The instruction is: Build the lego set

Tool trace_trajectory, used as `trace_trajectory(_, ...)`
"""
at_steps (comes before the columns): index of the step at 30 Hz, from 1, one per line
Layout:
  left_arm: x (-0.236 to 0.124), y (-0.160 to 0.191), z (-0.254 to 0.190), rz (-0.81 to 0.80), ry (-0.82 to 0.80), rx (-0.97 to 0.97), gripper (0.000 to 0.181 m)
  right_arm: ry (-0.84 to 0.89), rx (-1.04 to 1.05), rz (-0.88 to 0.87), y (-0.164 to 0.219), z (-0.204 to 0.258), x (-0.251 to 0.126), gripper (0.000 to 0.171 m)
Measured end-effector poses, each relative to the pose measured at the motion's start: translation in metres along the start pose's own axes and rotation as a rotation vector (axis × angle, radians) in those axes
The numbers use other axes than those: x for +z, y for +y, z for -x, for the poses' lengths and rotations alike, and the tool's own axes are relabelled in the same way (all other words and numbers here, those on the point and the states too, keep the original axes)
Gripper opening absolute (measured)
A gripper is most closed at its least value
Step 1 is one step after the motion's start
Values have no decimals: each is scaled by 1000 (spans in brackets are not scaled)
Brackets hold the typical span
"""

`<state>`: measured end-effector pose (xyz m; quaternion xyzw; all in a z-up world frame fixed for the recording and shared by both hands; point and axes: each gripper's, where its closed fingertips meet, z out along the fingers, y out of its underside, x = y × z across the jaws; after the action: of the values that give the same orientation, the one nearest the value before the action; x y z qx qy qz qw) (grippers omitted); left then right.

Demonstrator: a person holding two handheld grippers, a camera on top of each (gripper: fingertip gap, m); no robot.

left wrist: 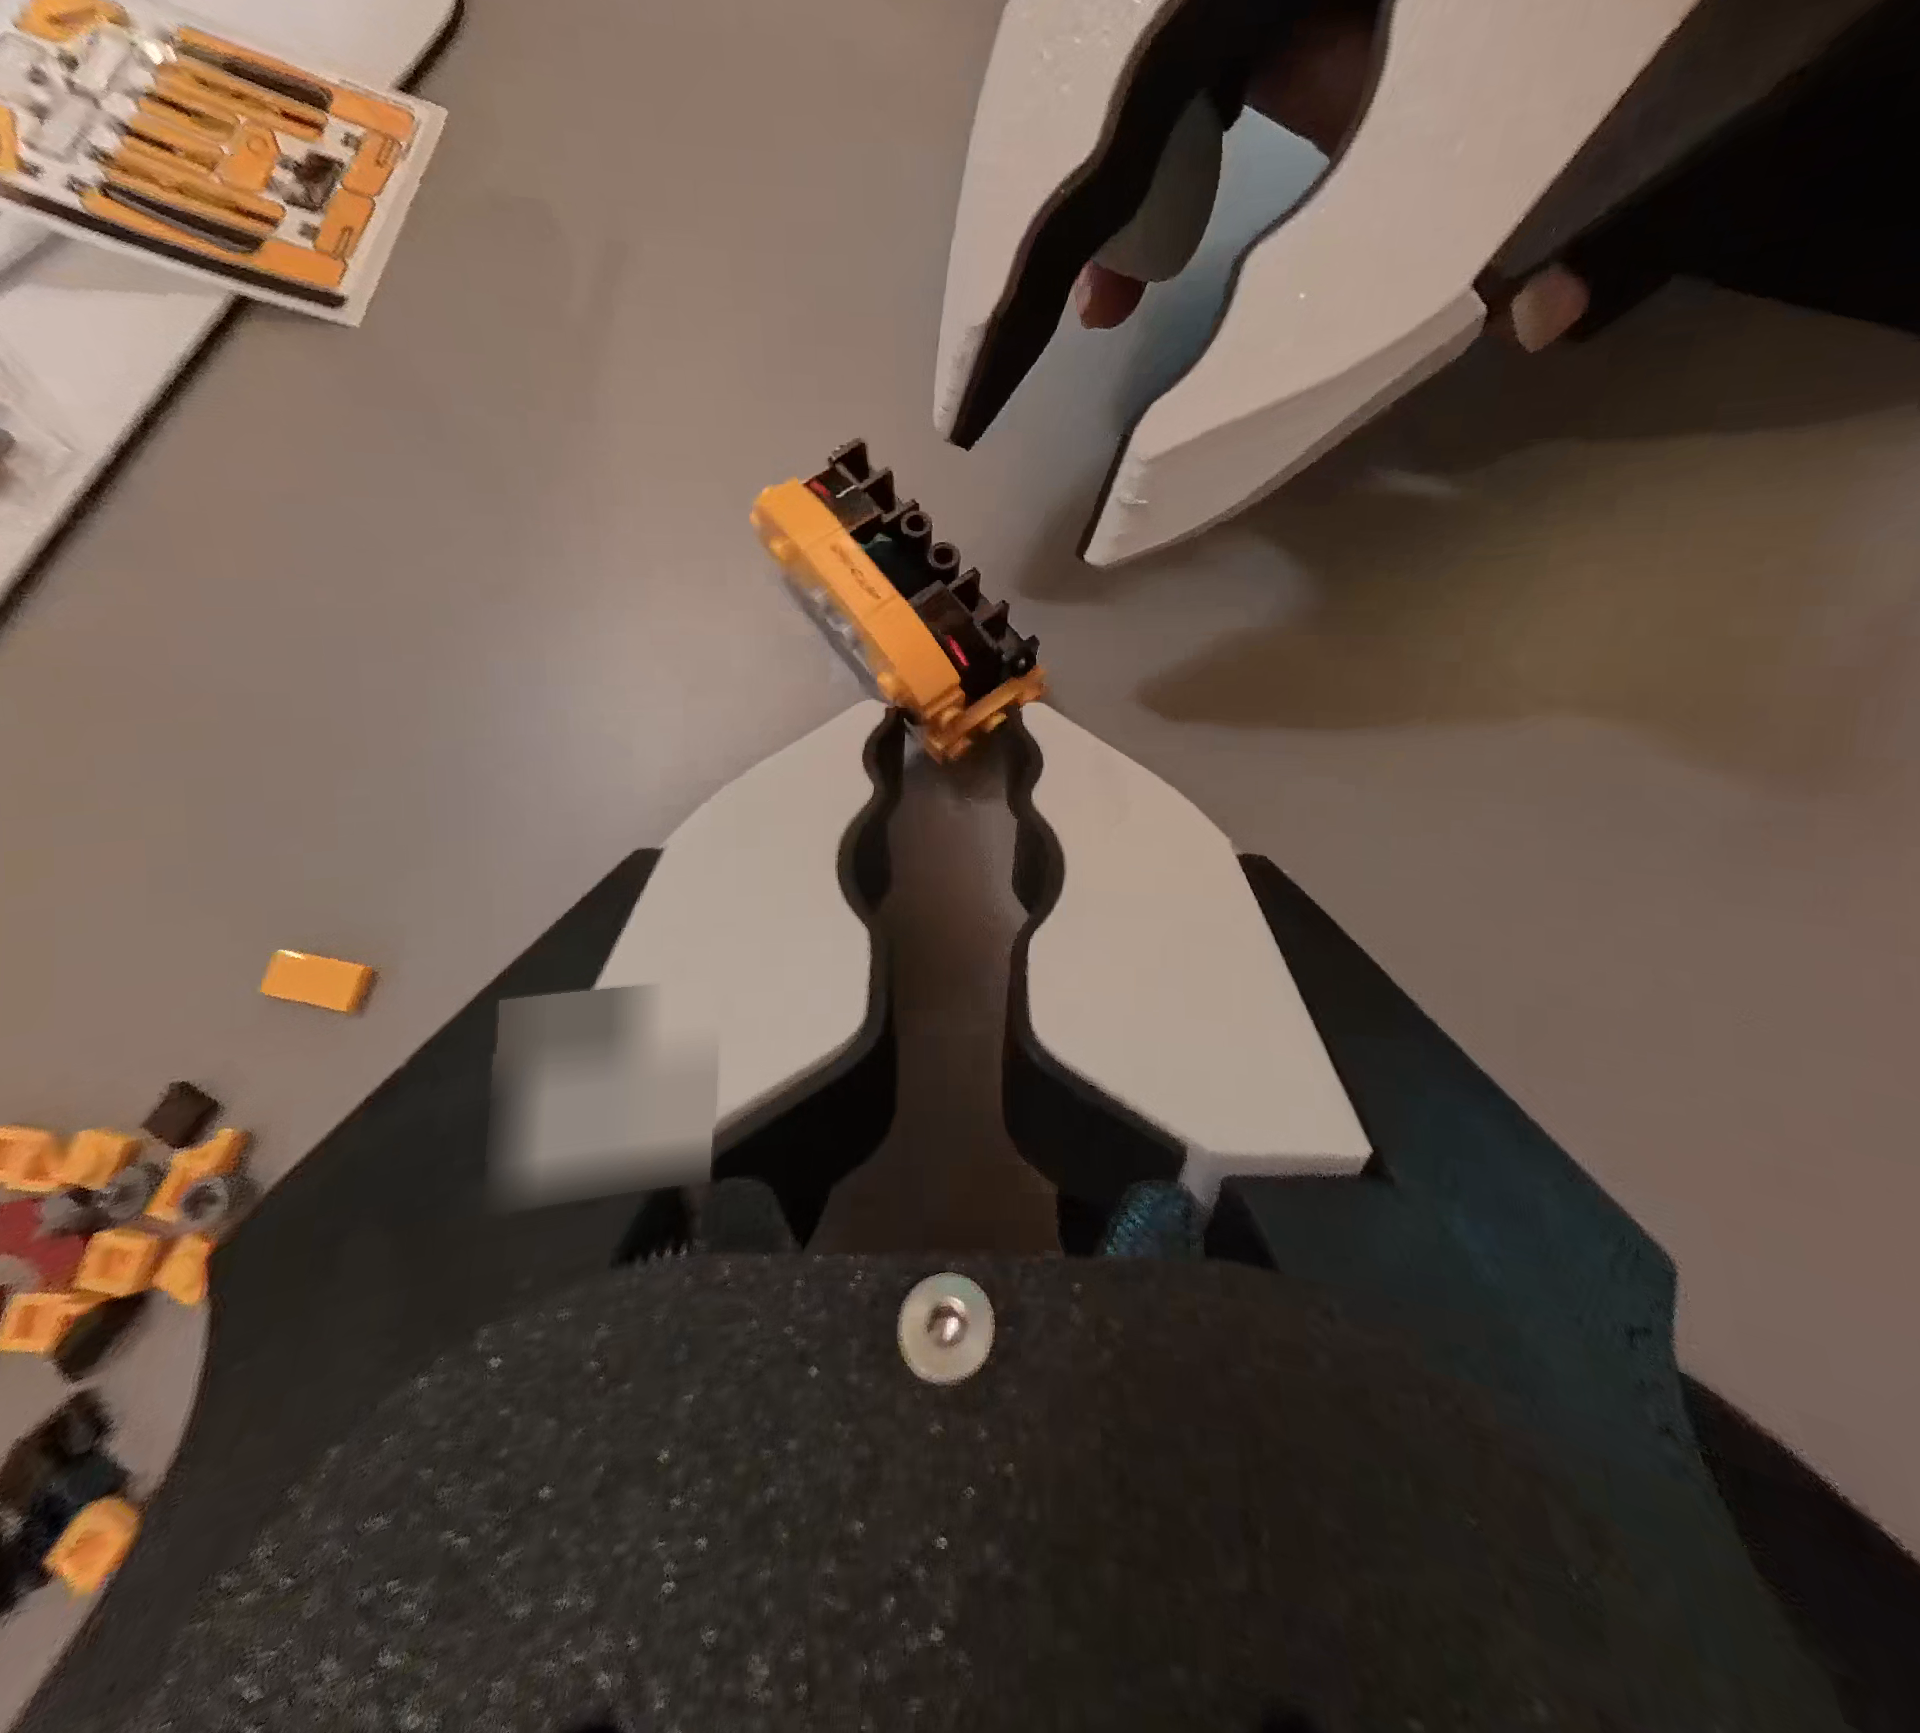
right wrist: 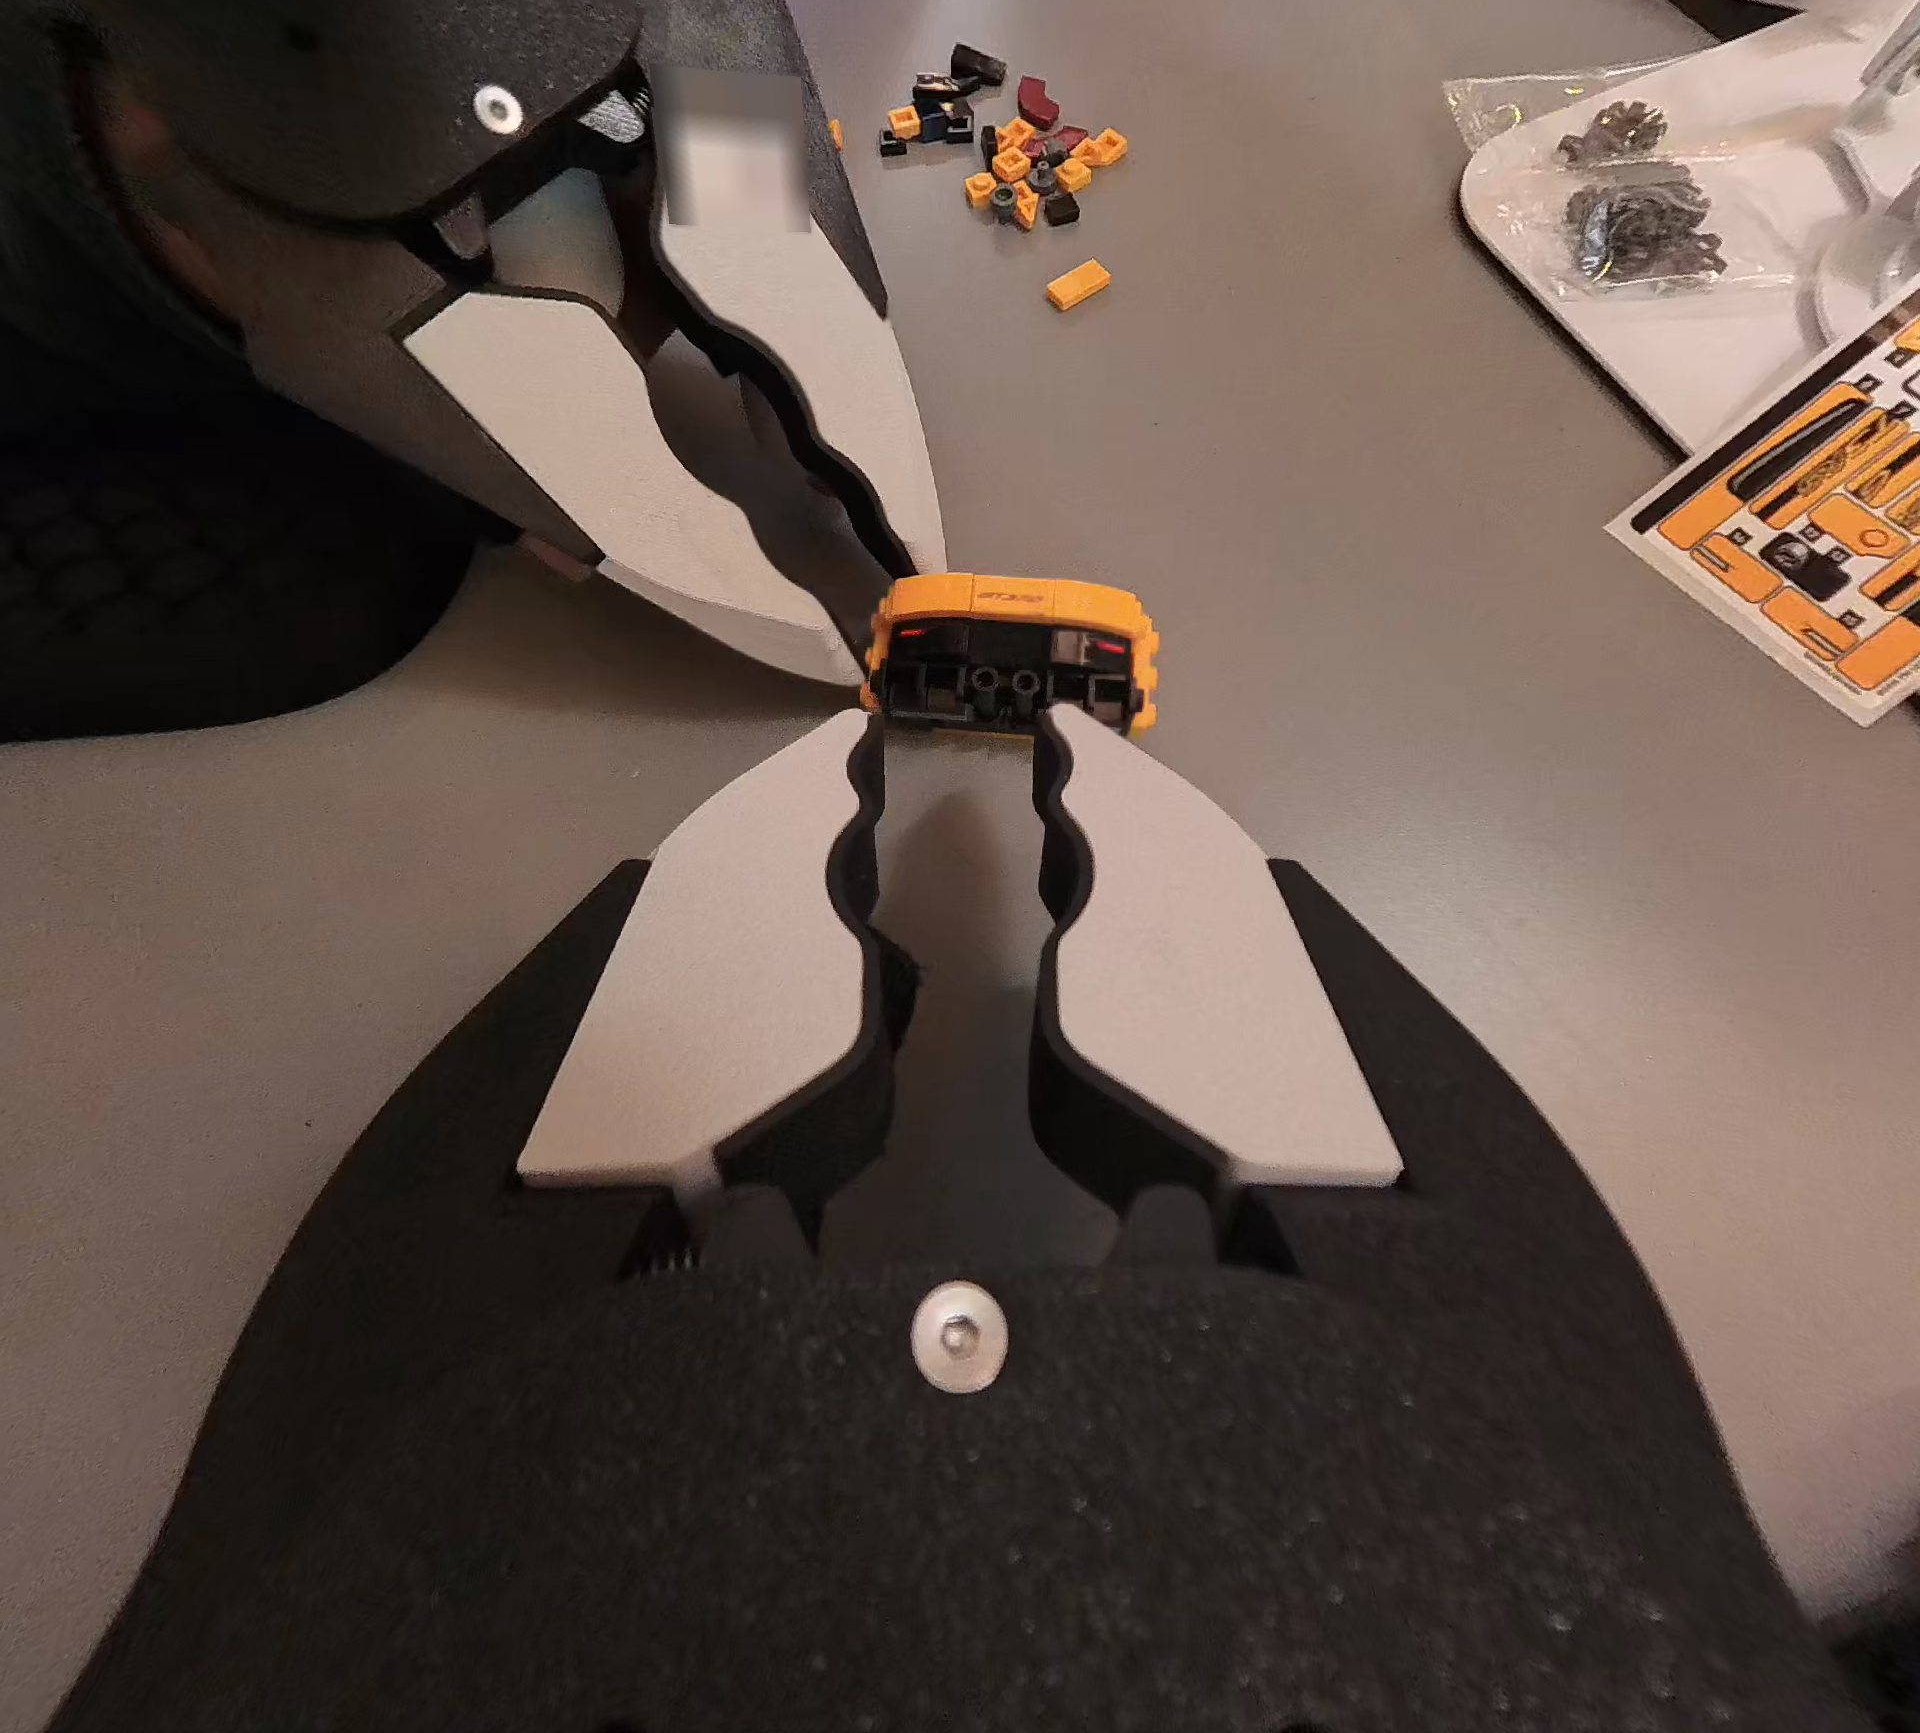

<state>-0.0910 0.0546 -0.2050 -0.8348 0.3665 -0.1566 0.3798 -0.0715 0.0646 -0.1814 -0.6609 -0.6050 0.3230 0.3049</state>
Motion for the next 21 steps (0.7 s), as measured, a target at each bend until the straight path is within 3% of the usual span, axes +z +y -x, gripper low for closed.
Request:
trace_trajectory(5, -5, 0, 14, 27, -173, 276, 17, 12, 22, -17, -2, -5, -2, 27)
trace_trajectory(10, -9, 2, 28, 151, -440, 785, 17, 46, 24, -18, -1, -12, -3, 29)
trace_trajectory(12, -9, 0, 24, 161, -472, 933, 17, 67, -1, -15, 0, -14, -3, 31)
trace_trajectory(17, -10, -3, 16, 107, -441, 955, 17, 92, -73, -7, 0, -15, -1, 37)
trace_trajectory(21, -10, -5, 13, 42, -378, 822, 21, 88, -114, -21, -2, -17, 1, 40)
